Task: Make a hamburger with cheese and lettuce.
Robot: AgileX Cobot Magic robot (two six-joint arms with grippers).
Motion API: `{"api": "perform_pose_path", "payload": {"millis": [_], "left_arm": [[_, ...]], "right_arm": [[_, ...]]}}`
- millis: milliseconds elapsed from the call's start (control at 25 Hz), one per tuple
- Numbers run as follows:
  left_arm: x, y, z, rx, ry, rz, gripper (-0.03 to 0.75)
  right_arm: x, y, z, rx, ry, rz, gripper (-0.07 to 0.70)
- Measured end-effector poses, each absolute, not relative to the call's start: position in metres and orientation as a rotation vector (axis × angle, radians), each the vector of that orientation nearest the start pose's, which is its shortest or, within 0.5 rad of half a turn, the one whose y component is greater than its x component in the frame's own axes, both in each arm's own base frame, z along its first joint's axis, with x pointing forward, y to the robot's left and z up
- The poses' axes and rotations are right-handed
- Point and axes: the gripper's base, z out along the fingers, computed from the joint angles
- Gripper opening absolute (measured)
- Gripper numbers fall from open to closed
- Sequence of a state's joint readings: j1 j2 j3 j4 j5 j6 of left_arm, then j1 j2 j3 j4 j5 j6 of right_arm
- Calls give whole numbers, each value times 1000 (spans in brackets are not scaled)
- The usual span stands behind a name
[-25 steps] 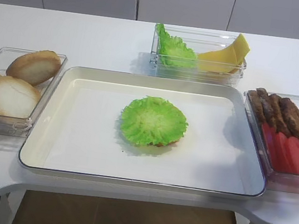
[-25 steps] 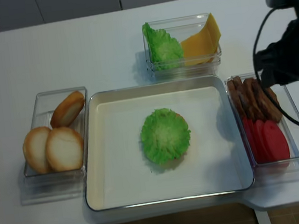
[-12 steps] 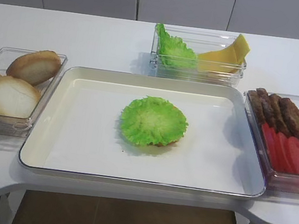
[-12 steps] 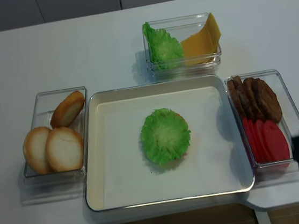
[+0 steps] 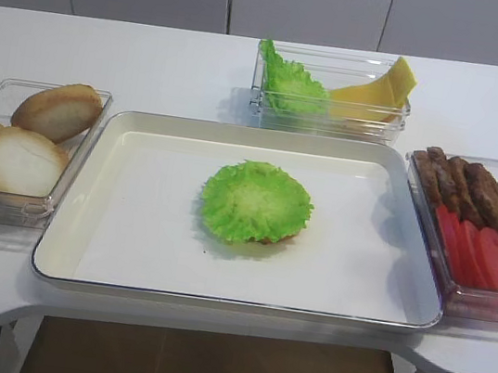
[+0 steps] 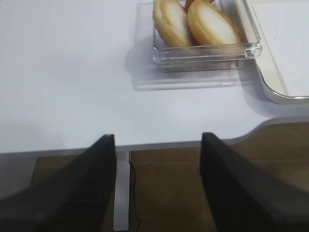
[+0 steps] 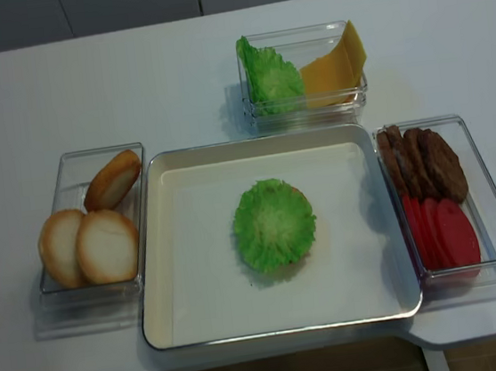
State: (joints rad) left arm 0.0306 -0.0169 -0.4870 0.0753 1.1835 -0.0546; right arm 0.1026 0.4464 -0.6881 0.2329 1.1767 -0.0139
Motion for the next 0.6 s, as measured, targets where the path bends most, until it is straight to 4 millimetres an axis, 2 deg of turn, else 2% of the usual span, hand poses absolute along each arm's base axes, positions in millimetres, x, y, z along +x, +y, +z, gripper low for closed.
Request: {"api": "perform_pose_path", "payload": {"millis": [240, 600], "left_arm": [[-12, 6, 264, -101, 2159, 78, 416], [-12, 6, 264, -101, 2159, 78, 416]], "right_arm": [[19, 22, 315, -228, 2359, 312, 305], [-18, 14, 314, -238, 2173, 236, 302]]}}
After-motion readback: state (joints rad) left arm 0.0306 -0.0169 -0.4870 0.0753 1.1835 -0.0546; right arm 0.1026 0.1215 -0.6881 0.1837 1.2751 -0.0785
